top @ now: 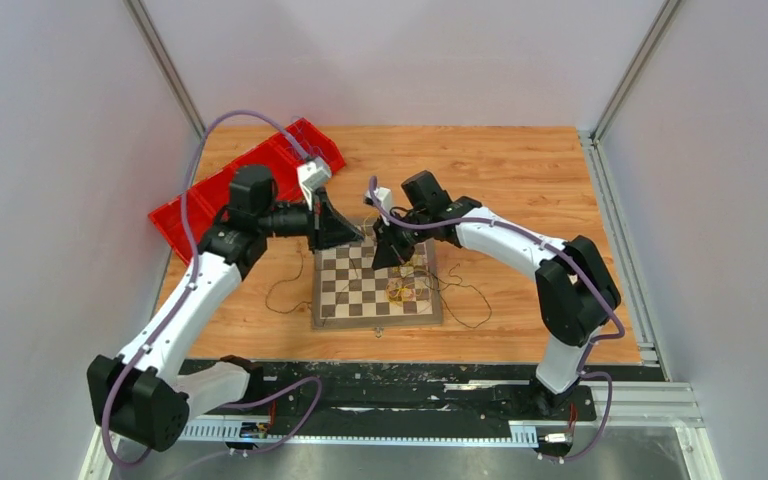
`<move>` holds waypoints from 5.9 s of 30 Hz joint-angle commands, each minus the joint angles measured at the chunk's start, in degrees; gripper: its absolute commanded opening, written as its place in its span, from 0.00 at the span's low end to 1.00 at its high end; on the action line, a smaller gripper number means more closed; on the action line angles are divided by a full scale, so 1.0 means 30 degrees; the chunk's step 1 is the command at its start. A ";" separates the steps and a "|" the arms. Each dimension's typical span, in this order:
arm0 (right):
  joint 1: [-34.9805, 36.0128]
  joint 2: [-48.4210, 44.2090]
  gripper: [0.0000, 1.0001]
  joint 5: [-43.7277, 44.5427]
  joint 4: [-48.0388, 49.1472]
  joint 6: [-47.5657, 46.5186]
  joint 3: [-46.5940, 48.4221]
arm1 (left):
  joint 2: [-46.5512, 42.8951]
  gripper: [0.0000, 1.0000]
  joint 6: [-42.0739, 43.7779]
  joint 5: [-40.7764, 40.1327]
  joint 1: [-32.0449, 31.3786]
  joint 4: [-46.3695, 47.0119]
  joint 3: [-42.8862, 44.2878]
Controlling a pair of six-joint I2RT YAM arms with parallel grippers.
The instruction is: Untangle the cables
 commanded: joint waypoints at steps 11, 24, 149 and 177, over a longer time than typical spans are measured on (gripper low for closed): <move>-0.1799 0.1530 0.11 0.2278 0.0574 -0.1617 -0.1804 | -0.0087 0.00 -0.7946 0.1758 0.5888 0.6545 0.9995; -0.3895 0.1406 0.25 0.1727 0.0496 -0.2234 -0.3492 | 0.2711 0.00 -1.2330 0.0412 1.0719 0.9945 1.6434; -0.4272 0.4046 0.16 -0.1029 0.0157 -0.1298 -0.2601 | 1.1510 0.00 -0.8114 -0.9223 1.3001 1.6044 1.4744; -0.4258 0.4720 0.16 -0.1441 0.0040 -0.1326 -0.2078 | 1.6379 0.00 -0.7024 -1.0796 1.2648 1.4353 2.2395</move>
